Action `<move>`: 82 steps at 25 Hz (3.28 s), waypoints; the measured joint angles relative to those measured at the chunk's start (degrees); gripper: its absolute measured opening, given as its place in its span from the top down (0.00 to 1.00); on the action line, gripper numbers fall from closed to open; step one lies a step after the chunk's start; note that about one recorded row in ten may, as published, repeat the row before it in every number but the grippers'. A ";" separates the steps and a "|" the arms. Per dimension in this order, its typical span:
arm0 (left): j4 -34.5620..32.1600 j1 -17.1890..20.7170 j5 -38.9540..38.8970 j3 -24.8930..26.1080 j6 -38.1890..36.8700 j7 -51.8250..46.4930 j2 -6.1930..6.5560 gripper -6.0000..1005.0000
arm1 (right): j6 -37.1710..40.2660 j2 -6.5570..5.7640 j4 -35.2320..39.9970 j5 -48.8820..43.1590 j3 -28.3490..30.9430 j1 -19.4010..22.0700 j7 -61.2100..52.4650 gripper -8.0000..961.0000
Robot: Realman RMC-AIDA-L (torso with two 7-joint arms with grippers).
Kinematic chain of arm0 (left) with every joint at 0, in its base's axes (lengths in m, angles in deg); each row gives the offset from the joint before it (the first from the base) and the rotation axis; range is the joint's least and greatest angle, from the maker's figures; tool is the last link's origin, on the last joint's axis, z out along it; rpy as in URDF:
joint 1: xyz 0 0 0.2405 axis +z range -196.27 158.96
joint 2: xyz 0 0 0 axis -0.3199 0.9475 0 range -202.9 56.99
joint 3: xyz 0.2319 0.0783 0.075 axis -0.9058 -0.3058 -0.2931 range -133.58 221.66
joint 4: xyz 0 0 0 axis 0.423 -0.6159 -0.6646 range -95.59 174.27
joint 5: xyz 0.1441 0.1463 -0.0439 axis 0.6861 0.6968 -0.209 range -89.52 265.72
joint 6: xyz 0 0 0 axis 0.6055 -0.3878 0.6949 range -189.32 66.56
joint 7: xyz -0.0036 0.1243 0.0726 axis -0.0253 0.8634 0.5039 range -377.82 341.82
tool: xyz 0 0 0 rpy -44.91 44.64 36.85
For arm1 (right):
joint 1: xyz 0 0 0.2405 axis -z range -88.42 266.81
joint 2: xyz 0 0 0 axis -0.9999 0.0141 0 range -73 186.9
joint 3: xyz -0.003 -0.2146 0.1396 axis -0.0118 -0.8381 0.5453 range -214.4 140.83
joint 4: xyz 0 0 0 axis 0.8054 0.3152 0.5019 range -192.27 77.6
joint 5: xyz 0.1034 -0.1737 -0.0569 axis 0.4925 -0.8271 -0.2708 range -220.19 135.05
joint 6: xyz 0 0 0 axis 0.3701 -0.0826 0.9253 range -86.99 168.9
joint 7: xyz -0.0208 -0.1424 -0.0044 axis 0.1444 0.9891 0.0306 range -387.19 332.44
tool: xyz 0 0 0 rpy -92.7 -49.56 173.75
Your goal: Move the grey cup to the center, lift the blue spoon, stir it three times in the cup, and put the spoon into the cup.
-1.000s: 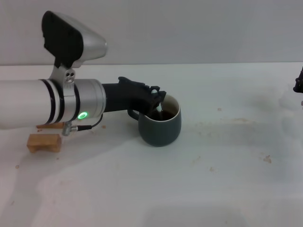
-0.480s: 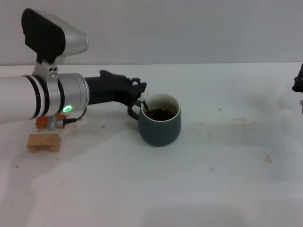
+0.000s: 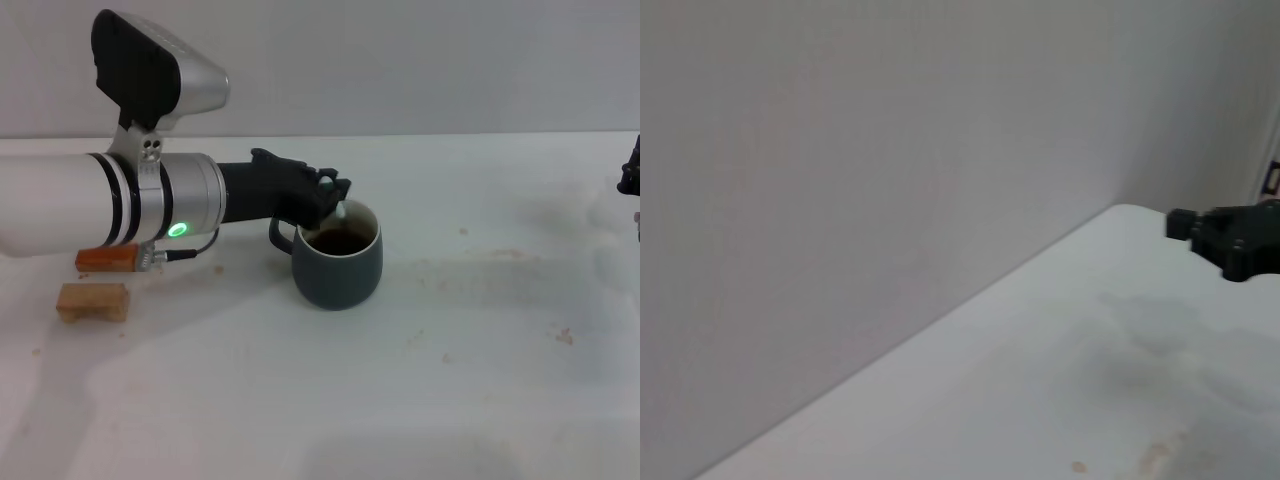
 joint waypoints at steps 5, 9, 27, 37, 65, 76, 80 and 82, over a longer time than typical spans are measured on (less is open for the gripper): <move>1.60 2.12 -0.43 -0.30 1.86 -1.16 0.13 0.85 | -0.03 0.00 -0.01 0.00 -0.18 -0.01 0.00 0.96; 2.79 4.20 -0.01 0.00 2.44 -1.44 0.25 0.84 | -0.06 0.00 -0.01 0.00 -0.25 -0.06 0.00 0.96; -0.12 -0.71 2.21 -0.59 0.50 -1.13 -0.07 0.84 | -0.08 0.06 -0.19 -0.09 -0.33 0.19 0.00 0.96; 1.35 3.28 0.72 -2.19 0.92 -1.43 0.12 0.83 | -0.07 0.09 -0.18 -0.09 -0.33 0.09 0.01 0.96; 1.32 4.16 0.71 1.74 2.20 -2.95 0.27 0.79 | -0.07 0.09 -0.35 -0.08 -0.33 -0.11 0.14 0.96; 3.50 7.19 -5.46 5.71 -5.18 0.05 0.15 0.47 | -0.05 0.09 -0.44 0.05 0.05 0.18 0.34 0.96; 2.36 8.64 -13.37 7.47 -12.77 7.11 0.09 0.35 | 0.15 0.12 -0.23 0.24 0.20 0.71 0.13 0.96; -0.21 8.88 -20.04 9.90 -18.14 13.13 -0.04 0.30 | 0.31 0.26 -0.18 0.32 0.67 1.14 0.09 0.96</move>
